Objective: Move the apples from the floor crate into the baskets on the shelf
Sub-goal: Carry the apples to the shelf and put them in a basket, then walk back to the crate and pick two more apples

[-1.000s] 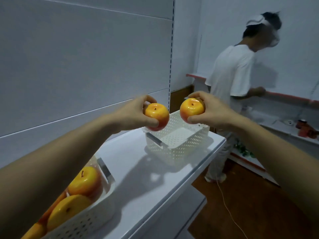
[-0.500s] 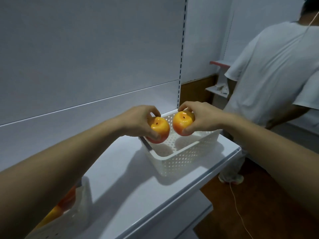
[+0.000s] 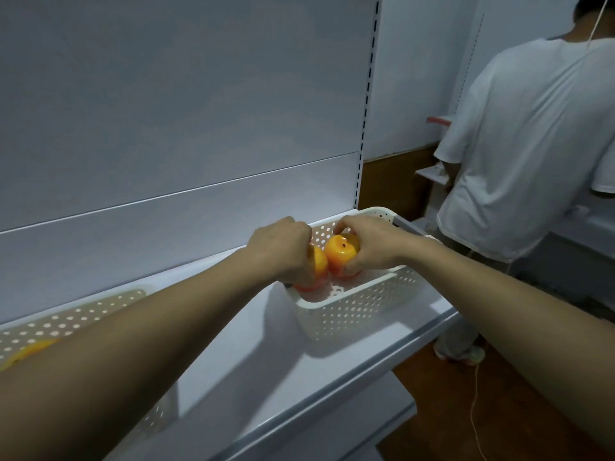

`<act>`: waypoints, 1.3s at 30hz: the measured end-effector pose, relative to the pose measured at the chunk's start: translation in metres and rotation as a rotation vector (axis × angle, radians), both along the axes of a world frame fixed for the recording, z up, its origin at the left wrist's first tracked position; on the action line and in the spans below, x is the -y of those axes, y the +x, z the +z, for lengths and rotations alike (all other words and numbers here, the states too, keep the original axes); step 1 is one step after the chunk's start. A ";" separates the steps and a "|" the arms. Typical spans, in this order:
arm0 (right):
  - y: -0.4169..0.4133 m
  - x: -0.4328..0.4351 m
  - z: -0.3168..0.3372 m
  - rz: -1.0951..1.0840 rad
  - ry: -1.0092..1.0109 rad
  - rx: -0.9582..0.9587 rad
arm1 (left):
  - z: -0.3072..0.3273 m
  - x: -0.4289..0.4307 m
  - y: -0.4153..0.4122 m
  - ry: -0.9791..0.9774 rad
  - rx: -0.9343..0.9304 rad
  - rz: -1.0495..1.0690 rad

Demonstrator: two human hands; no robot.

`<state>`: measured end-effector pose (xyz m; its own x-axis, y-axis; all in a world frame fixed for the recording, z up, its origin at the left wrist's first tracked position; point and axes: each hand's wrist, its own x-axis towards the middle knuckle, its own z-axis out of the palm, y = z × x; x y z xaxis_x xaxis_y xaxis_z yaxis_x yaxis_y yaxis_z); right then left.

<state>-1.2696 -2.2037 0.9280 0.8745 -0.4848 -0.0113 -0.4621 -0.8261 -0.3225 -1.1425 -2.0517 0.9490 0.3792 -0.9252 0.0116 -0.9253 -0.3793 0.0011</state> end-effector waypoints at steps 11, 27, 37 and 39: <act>-0.006 -0.003 0.006 0.005 0.041 -0.032 | 0.003 0.000 -0.001 0.048 0.004 0.022; 0.034 -0.090 0.057 0.230 -0.095 0.157 | 0.054 -0.169 0.066 -0.211 0.011 0.094; 0.131 -0.273 0.069 0.529 0.049 0.276 | 0.059 -0.398 0.100 -0.423 0.079 0.499; 0.149 -0.325 0.069 0.577 0.057 0.336 | 0.056 -0.457 0.103 -0.460 0.101 0.572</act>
